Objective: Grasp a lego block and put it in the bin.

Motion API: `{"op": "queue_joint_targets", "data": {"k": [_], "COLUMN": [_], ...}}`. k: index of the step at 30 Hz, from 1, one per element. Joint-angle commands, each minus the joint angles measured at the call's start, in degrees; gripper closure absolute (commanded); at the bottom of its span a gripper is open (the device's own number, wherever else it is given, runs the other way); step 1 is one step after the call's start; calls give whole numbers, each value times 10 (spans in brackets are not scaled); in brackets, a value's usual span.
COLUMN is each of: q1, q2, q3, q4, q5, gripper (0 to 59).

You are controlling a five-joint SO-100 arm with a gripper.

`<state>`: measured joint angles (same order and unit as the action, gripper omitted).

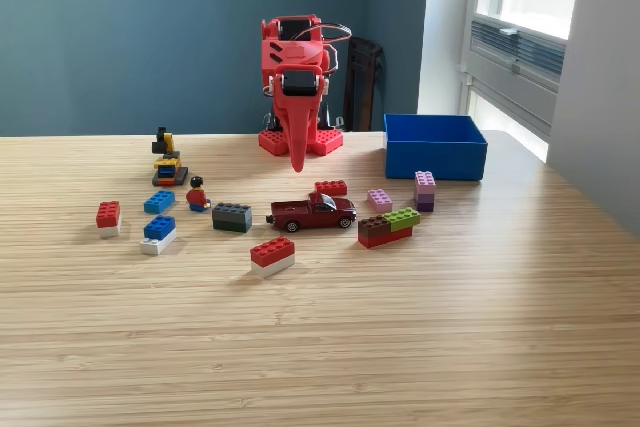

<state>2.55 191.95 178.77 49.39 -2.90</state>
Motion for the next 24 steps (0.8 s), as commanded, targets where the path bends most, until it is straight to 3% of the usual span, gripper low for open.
{"op": "queue_joint_targets", "data": {"k": [1,14,24], "q1": [-4,-5,-2], "q2": [3,1,-3], "q3": [4,-11,-102], "q4": [-2,-24,-21], "q5": [3,11,10], "gripper": [586,586,586]}}
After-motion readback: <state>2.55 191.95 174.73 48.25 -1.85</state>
